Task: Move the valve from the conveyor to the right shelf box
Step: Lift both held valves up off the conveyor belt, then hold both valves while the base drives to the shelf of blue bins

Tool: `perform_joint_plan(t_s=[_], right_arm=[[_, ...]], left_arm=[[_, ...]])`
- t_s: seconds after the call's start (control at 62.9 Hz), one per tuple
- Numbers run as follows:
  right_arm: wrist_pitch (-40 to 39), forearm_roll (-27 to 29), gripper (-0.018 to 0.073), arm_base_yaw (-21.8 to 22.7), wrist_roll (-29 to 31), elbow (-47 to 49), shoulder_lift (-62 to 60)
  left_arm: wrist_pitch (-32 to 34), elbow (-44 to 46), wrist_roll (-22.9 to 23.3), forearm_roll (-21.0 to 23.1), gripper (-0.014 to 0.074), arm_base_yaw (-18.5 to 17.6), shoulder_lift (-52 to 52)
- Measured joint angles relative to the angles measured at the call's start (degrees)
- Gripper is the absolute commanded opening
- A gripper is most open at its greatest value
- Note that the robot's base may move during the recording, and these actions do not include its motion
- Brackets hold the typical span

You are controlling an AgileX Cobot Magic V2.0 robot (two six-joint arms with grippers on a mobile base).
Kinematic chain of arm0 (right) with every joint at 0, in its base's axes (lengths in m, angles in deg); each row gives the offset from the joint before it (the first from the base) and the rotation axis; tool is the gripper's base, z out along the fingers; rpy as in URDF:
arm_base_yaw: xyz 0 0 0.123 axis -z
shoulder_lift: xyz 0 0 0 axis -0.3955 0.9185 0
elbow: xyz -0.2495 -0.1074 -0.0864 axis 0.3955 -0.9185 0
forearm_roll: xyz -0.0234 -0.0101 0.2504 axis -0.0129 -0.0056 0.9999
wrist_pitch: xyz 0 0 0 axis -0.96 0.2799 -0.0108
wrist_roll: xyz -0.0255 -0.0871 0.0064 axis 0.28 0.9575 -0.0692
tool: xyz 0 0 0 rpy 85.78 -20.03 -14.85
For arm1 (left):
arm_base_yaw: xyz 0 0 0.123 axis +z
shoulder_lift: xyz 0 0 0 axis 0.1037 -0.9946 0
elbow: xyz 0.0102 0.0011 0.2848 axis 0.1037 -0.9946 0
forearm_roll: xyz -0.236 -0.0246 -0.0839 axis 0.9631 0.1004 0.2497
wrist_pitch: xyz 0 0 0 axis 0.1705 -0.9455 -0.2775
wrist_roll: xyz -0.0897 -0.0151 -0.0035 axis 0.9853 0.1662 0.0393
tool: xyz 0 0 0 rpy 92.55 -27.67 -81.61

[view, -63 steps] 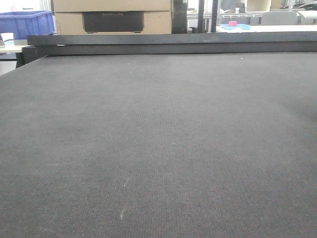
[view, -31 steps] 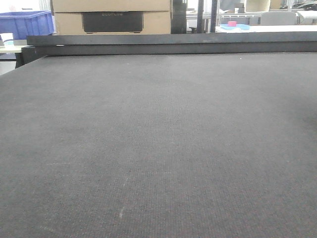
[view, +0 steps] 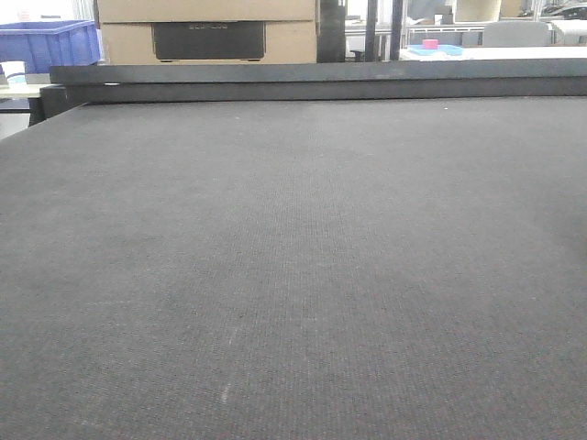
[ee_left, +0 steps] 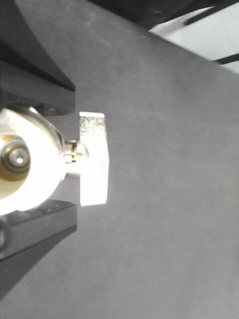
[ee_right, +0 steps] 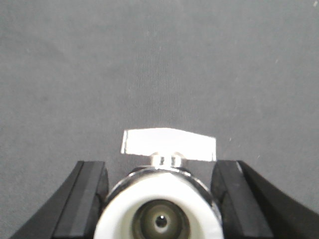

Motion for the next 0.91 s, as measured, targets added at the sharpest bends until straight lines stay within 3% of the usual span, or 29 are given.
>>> perform_joint_plan(t_s=[0.222, 0.906], right_arm=[[-1.2, 0.0, -0.0162, 0.0, 0.0, 0.0, -2.3], [-1.2, 0.0, -0.0162, 0.0, 0.0, 0.0, -2.3]], left_arm=[[0.7, 0.0, 0.0, 0.2, -0.0111, 0.0, 4.5], [1.2, 0.0, 0.0, 0.2, -0.0111, 0.0, 4.7]])
